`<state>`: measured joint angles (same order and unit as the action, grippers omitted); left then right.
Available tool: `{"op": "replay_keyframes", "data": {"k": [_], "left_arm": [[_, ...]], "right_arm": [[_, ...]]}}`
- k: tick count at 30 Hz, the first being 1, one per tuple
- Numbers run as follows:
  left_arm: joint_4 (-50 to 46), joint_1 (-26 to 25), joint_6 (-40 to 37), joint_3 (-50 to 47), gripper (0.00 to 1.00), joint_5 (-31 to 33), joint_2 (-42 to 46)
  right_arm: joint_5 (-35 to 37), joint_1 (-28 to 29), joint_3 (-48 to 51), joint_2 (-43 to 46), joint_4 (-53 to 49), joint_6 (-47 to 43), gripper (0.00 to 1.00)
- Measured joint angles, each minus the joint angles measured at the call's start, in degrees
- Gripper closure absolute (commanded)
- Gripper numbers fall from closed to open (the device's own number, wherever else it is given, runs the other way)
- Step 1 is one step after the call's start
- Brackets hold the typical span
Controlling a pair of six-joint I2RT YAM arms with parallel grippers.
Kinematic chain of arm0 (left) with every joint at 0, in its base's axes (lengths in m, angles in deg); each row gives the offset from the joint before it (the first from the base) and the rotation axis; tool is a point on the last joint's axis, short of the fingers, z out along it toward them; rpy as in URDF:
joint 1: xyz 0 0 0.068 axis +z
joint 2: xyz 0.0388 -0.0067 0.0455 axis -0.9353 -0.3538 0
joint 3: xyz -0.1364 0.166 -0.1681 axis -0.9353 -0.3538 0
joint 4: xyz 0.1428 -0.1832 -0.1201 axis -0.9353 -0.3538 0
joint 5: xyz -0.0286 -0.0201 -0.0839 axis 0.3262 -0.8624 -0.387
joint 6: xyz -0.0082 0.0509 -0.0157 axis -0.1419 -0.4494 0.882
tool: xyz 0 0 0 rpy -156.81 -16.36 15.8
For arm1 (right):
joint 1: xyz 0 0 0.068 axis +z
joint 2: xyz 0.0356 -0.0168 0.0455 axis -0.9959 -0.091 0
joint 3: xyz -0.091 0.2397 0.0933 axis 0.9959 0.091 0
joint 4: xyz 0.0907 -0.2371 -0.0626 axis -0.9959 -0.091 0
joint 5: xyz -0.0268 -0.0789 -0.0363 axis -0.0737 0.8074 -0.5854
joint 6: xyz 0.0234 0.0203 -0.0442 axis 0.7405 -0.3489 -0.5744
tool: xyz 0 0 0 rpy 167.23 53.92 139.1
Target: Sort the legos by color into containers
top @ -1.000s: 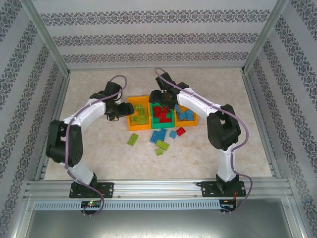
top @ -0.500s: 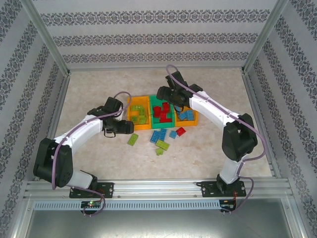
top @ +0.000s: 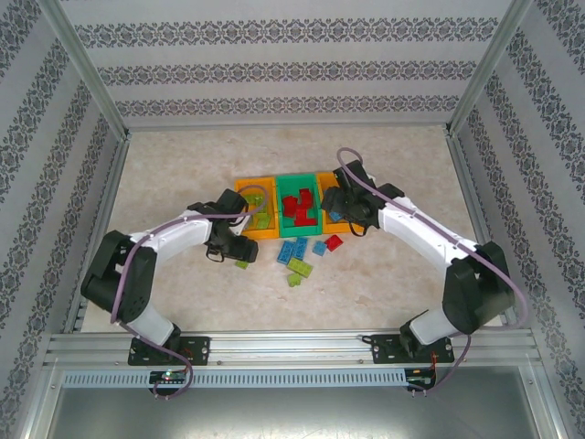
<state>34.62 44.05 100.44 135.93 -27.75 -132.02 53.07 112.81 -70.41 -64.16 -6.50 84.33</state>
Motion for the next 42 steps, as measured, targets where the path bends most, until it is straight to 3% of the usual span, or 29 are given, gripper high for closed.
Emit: {"op": "replay_keyframes", "data": {"k": [11, 23, 31, 36, 42], "left_arm": [[-1.3, -1.8, 0.1, 2.7, 0.36, 2.8, -5.2], [-1.0, -1.8, 1.6, 2.8, 0.72, 3.5, -5.3], [-1.6, -2.1, 3.7, 1.5, 0.75, 3.4, -3.6], [-6.3, -1.9, 5.5, 2.0, 0.76, 6.8, 0.1], [-10.2, -0.9, 6.4, 10.8, 0.76, 11.4, 6.3]], "right_arm": [[0.2, -0.2, 5.8, 2.3, -1.1, 4.4, 0.18], [0.1, -0.9, 5.8, 2.3, -1.1, 4.8, 0.18], [0.0, -1.3, 5.8, 2.3, -1.1, 4.7, 0.18], [-0.1, -1.2, 5.8, 1.9, -1.1, 4.7, 0.18], [-0.5, -0.2, 5.7, -0.9, -0.9, 4.9, 0.19]]}}
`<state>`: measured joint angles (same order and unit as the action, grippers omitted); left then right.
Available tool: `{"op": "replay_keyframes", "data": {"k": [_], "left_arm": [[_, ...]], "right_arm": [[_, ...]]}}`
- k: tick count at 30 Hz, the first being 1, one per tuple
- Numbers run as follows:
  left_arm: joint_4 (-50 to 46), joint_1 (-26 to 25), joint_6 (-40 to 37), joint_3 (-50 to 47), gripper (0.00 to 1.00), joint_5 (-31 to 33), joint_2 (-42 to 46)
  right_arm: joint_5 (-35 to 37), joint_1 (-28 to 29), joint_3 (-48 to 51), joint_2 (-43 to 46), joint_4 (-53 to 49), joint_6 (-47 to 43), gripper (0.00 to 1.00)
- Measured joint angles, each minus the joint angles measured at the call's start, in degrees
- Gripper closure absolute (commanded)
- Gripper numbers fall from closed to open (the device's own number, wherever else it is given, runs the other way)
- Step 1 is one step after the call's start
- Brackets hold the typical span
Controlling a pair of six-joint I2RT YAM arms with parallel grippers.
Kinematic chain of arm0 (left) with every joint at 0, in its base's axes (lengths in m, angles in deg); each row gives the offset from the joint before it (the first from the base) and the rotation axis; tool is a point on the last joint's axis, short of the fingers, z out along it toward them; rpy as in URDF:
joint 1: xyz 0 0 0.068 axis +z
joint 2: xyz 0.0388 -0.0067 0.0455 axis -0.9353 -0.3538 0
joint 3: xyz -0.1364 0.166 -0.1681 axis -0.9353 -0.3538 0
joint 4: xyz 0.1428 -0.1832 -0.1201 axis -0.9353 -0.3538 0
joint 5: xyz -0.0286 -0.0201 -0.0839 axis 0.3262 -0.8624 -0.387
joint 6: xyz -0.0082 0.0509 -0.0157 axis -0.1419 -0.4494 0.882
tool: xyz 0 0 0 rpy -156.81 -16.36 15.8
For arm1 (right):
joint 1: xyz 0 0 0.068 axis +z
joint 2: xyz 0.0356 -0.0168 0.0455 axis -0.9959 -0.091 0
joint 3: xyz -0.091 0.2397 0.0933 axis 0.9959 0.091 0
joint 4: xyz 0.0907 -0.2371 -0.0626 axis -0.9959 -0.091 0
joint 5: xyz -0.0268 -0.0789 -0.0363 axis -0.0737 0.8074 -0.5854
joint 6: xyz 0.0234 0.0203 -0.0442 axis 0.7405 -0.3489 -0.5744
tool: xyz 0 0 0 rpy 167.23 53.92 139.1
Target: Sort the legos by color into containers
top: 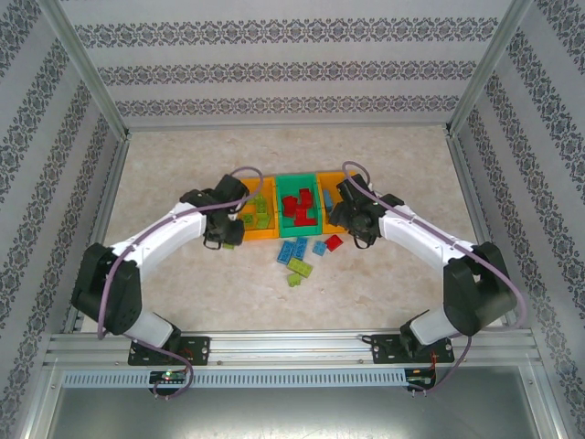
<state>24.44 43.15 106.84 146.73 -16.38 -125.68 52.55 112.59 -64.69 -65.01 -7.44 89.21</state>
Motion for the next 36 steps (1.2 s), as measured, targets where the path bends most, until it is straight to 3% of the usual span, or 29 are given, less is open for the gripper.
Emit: {"op": "replay_keyframes", "data": {"k": [7, 15, 22, 30, 36], "left_arm": [[0.1, 0.9, 0.2, 9.3, 0.75, 0.3, -0.9], [1.7, 3.2, 1.3, 18.5, 0.72, -5.6, -14.7], [1.7, 4.0, 1.5, 23.4, 0.64, -8.3, -20.8], [1.7, 4.0, 2.9, 23.7, 0.43, -10.1, -21.0], [1.7, 4.0, 3.0, 23.7, 0.38, -10.5, -21.0]], "right_arm": [[-0.6, 3.3, -0.2, -3.7, 0.9, 1.9, 0.20], [-1.0, 7.9, -5.2, -9.3, 1.0, 2.9, 0.24], [-1.7, 10.0, -5.9, -11.8, 0.9, 4.9, 0.28], [-2.3, 11.0, -6.0, -13.4, -0.1, 8.0, 0.30], [-2.5, 11.0, -6.0, -13.9, -0.1, 8.9, 0.32]]}}
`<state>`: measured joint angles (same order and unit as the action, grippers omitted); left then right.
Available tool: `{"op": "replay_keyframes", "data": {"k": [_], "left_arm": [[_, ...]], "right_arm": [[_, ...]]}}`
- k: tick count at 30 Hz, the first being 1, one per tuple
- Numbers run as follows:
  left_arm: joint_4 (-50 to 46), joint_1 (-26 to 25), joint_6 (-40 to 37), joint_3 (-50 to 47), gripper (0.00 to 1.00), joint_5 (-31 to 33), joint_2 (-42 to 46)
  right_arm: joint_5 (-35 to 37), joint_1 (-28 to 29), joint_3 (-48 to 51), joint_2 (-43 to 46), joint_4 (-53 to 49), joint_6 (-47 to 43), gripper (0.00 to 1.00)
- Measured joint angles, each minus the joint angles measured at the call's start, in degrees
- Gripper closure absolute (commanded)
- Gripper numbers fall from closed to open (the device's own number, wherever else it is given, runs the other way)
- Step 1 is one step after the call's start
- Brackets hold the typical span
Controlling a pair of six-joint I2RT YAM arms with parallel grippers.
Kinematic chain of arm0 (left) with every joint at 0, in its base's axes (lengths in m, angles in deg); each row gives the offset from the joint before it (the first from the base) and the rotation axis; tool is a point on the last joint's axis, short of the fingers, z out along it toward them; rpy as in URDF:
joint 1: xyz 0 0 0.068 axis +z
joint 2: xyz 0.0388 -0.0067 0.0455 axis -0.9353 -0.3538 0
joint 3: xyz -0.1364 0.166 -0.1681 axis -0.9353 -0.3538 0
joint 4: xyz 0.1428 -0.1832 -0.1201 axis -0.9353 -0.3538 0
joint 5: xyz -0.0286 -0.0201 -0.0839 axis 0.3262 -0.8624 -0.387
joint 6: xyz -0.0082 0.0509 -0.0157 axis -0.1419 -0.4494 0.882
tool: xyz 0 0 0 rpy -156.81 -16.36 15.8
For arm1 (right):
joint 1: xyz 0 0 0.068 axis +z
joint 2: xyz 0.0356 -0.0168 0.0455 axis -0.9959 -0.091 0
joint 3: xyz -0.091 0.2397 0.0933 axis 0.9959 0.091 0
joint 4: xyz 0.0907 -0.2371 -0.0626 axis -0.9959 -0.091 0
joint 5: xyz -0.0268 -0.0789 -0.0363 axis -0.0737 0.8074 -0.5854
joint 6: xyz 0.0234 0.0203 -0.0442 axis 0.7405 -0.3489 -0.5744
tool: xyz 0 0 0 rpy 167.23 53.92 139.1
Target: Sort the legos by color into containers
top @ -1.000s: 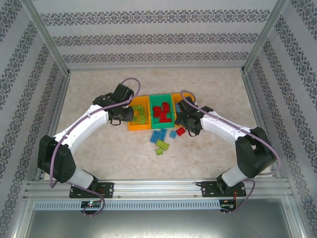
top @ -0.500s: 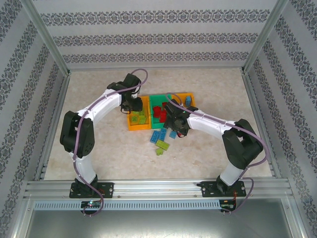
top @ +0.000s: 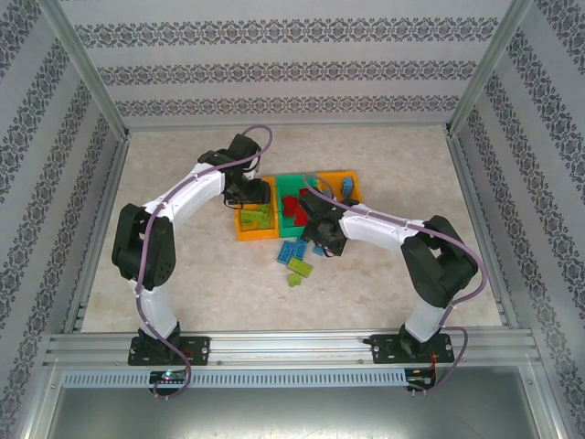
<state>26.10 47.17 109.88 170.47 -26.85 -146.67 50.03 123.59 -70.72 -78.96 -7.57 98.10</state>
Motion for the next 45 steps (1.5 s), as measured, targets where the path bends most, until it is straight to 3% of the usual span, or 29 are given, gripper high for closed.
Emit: {"op": "replay_keyframes", "data": {"k": [10, 37, 45], "left_arm": [[0.1, 0.0, 0.0, -2.0, 0.37, 0.0, 0.9], [0.3, 0.0, 0.0, -4.2, 0.36, -0.6, 2.4], [0.4, 0.0, 0.0, -4.6, 0.37, -0.7, 2.4]], "right_arm": [[0.2, 0.1, -0.7, -0.7, -1.1, 0.6, 0.38], [0.5, 2.3, 4.1, 0.3, -2.8, 2.8, 0.35], [1.9, 2.3, 2.3, -1.3, -2.4, -0.3, 0.34]]}}
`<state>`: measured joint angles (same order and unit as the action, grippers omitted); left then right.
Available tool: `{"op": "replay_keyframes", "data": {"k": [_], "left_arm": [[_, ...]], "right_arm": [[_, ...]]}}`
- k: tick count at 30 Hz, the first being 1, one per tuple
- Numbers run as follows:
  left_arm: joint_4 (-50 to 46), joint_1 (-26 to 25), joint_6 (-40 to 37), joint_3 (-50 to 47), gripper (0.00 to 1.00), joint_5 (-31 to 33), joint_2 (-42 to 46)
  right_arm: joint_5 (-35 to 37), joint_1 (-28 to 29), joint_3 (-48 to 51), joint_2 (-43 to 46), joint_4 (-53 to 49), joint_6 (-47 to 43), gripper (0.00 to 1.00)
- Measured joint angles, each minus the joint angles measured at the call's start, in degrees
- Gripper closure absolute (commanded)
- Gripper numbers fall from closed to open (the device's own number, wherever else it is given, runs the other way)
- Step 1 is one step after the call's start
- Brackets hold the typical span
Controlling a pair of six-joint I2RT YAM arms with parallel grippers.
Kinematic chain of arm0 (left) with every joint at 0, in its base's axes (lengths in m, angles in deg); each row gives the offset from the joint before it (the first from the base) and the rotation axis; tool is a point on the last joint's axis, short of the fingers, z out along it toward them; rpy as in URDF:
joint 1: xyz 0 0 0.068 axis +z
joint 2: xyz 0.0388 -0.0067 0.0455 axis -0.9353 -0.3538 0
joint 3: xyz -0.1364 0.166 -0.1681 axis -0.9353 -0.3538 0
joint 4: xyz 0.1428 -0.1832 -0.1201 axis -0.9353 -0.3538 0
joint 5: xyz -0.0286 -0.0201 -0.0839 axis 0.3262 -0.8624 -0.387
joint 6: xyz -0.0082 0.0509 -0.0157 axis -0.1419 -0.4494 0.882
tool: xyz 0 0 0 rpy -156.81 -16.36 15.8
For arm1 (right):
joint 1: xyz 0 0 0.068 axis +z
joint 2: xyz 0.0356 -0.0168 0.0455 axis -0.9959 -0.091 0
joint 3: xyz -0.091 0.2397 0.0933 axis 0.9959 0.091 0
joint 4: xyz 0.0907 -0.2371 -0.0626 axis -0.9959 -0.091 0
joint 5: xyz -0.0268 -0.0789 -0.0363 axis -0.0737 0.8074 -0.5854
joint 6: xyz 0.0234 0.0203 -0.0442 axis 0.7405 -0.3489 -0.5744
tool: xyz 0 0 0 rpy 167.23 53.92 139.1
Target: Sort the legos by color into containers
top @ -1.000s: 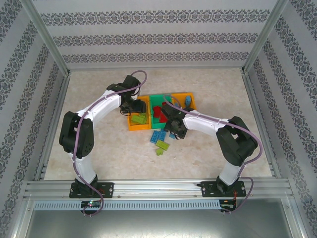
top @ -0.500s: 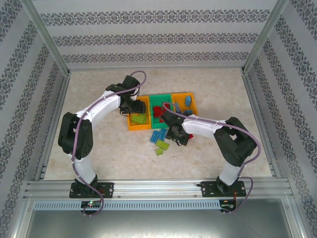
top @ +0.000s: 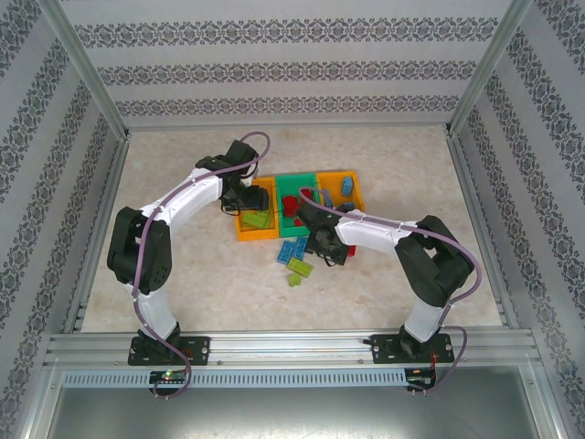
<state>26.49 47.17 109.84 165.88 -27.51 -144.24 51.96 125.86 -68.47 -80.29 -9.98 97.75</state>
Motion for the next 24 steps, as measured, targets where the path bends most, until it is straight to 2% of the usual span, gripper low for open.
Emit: {"op": "replay_keyframes", "data": {"k": [5, 10, 14, 19, 24], "left_arm": [[0.0, 0.0, 0.0, -0.2, 0.37, 0.0, 0.0], [0.0, 0.0, 0.0, -0.4, 0.37, 0.0, 0.0], [0.1, 0.0, 0.0, -1.1, 0.37, 0.1, 0.2], [0.2, 0.0, 0.0, -1.6, 0.37, 0.3, 0.2], [0.2, 0.0, -0.1, -1.7, 0.37, 0.3, 0.2]], "right_arm": [[0.2, -0.3, -2.0, -2.1, 0.5, -2.7, 0.39], [0.2, -0.5, -2.8, -2.8, 0.4, -4.3, 0.58], [0.4, -0.5, -2.8, -2.7, 0.4, -5.1, 0.67], [1.0, -0.5, -1.6, -0.7, -0.5, -5.6, 0.69], [2.2, -2.1, -1.2, 4.9, -1.5, -5.8, 0.69]]}}
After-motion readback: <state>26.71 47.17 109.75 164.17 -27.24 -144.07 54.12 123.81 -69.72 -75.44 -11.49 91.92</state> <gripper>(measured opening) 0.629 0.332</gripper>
